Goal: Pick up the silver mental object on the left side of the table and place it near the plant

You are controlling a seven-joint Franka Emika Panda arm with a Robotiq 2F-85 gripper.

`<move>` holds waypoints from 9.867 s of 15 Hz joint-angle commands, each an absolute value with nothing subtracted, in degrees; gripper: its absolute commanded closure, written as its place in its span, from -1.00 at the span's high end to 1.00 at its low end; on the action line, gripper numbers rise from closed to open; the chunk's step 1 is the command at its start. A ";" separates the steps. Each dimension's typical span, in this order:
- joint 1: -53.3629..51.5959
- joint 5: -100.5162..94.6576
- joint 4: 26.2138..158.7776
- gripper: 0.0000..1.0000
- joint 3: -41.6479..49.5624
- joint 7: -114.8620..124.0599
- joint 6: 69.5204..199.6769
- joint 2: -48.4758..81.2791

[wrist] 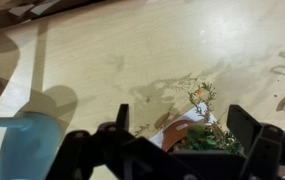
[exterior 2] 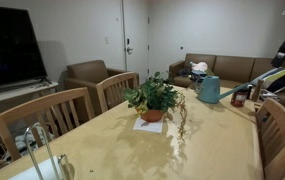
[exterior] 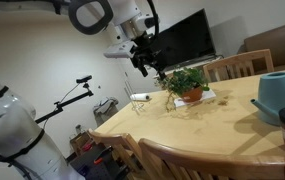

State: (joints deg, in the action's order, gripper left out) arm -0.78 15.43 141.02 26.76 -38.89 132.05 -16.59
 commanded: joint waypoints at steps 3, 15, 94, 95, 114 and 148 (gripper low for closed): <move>2.53 15.39 141.23 1.00 21.10 -39.15 132.35 -16.67; -2.99 4.12 142.64 1.00 6.68 -43.97 134.76 -19.34; -11.40 9.78 97.07 1.00 -23.67 -125.29 135.82 30.48; -11.81 9.91 99.93 1.00 -23.03 -122.77 137.67 28.53; -13.13 10.14 90.93 1.00 -26.72 -134.17 133.98 37.67; -21.50 0.95 74.66 1.00 -21.05 -126.38 127.16 46.96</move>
